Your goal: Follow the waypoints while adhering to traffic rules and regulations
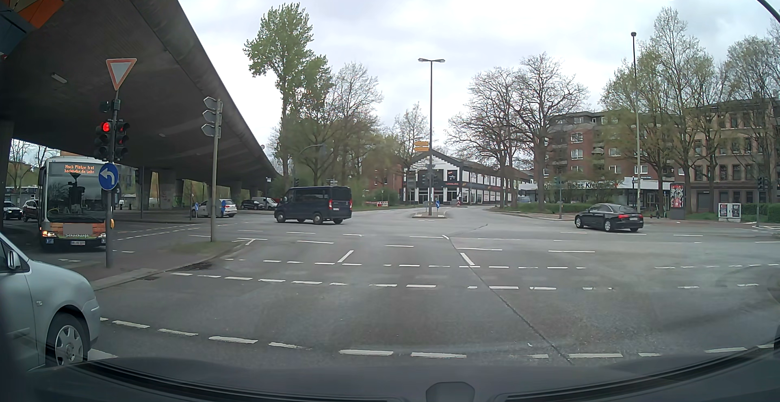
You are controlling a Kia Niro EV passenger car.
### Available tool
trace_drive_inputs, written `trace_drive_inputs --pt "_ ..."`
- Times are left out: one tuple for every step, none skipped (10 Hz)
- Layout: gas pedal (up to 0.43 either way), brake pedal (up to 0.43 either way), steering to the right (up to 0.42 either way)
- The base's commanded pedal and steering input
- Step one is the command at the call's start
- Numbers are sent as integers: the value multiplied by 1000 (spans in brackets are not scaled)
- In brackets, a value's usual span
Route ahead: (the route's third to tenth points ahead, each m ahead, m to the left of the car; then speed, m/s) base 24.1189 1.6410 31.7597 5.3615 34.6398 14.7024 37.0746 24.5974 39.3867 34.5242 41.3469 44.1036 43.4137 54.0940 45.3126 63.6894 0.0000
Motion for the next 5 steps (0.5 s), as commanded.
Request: trace_drive_inputs --pt "0 280 -11" --pt "0 280 -11" --pt "0 280 -11" --pt "0 280 -11" --pt "0 280 -11"
